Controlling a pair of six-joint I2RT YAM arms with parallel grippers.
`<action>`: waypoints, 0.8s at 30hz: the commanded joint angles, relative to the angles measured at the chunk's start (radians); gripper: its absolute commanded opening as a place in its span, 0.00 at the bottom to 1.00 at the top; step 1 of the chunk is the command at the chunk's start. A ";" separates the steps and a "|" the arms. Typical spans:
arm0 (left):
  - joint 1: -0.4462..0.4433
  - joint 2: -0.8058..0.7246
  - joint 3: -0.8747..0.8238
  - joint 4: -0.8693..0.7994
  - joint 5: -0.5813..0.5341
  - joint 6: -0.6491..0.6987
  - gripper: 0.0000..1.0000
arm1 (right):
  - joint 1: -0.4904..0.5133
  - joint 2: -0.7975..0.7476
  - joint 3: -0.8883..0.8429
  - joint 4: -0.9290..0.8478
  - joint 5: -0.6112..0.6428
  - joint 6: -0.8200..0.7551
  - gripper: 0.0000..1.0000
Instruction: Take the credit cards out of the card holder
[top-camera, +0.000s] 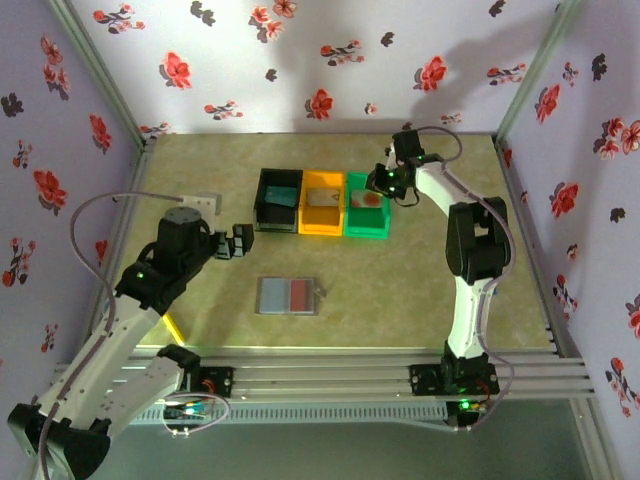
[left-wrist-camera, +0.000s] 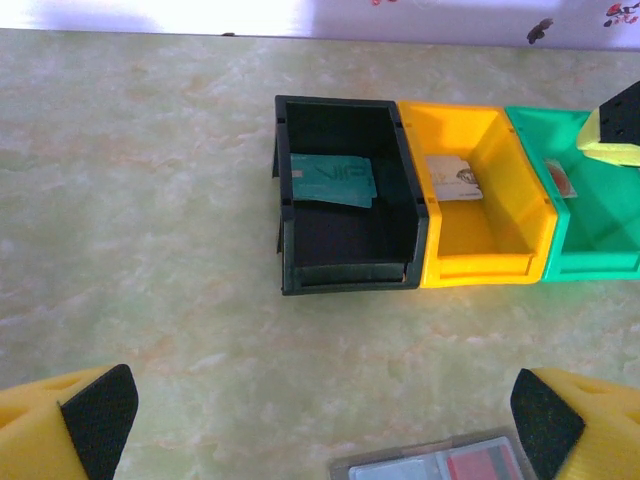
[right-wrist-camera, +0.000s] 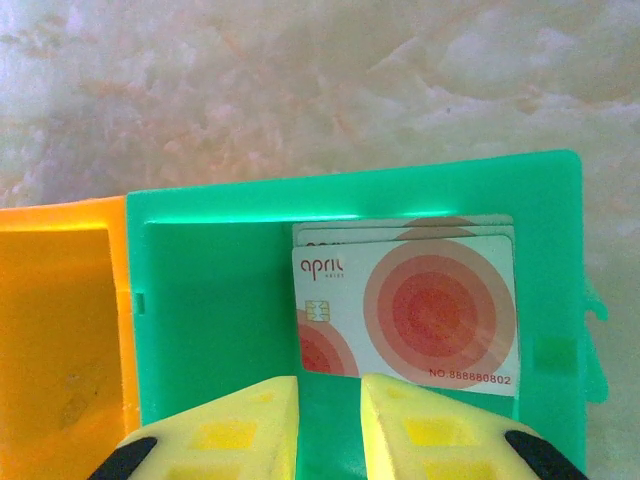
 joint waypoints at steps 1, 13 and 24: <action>0.008 0.014 0.009 -0.003 0.038 0.013 1.00 | 0.015 -0.115 -0.018 0.009 0.019 0.011 0.25; -0.001 0.080 0.024 -0.039 0.089 0.004 1.00 | 0.211 -0.471 -0.407 0.144 0.081 0.032 0.28; -0.075 0.238 0.076 -0.257 0.058 -0.264 1.00 | 0.454 -0.672 -0.800 0.402 0.070 0.237 0.29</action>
